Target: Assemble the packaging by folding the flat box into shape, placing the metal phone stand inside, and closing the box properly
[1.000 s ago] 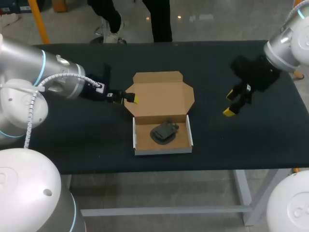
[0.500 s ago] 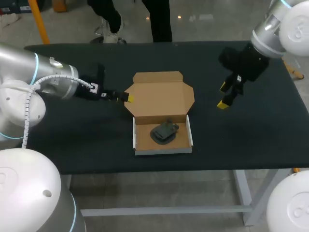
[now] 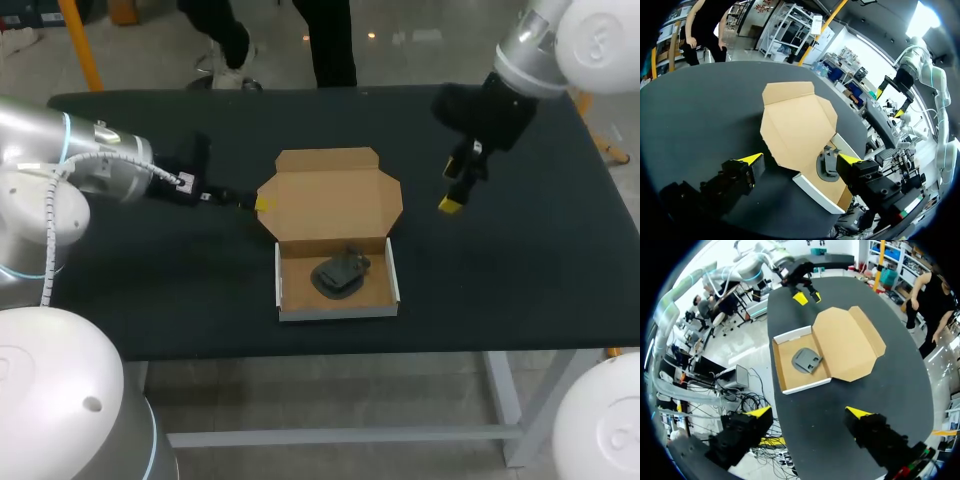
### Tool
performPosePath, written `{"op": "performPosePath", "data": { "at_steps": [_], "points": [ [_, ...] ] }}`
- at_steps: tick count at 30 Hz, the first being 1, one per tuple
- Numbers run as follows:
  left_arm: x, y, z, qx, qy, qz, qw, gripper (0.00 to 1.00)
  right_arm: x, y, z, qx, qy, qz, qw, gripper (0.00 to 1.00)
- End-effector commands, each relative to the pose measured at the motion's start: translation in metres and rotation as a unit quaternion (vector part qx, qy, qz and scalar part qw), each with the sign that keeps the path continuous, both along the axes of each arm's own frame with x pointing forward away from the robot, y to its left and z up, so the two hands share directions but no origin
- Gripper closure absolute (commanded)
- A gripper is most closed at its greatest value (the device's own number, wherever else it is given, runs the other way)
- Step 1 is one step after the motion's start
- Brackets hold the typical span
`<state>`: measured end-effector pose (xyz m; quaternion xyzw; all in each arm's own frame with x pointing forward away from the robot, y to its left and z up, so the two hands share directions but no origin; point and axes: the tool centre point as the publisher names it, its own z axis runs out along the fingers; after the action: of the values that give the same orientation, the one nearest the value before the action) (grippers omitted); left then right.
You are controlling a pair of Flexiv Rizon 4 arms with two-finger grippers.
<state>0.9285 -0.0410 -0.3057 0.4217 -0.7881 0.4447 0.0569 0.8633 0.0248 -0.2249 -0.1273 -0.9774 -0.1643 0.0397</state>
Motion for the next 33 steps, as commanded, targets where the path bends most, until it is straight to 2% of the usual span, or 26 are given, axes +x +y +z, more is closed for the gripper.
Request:
{"op": "performPosePath", "data": {
  "at_steps": [1, 10, 15, 18, 32, 33],
  "points": [
    [0.013, 0.001, -0.006, -0.006, 0.006, -0.021, 1.000, 0.00, 0.008, 0.006, 0.004, -0.015, 0.011, 0.006, 1.000, 0.00],
    [0.024, 0.002, -0.011, -0.009, 0.002, -0.054, 0.999, 0.00, 0.018, 0.012, 0.008, -0.026, 0.014, 0.015, 0.999, 0.00],
    [0.033, 0.002, -0.014, -0.013, 0.003, -0.055, 0.998, 0.00, 0.022, 0.014, 0.010, -0.033, 0.014, 0.017, 0.999, 0.00],
    [0.037, 0.003, -0.015, -0.018, 0.015, -0.041, 0.999, 0.00, 0.025, 0.015, 0.011, -0.035, 0.014, 0.018, 0.999, 0.00],
    [0.037, 0.003, -0.015, -0.018, 0.015, -0.041, 0.999, 0.00, 0.033, 0.017, 0.012, -0.039, 0.009, 0.021, 0.999, 0.00],
    [0.037, 0.001, -0.017, -0.010, 0.008, -0.042, 0.999, 0.00, 0.033, 0.017, 0.012, -0.039, 0.009, 0.021, 0.999, 0.00]
  ]
}}
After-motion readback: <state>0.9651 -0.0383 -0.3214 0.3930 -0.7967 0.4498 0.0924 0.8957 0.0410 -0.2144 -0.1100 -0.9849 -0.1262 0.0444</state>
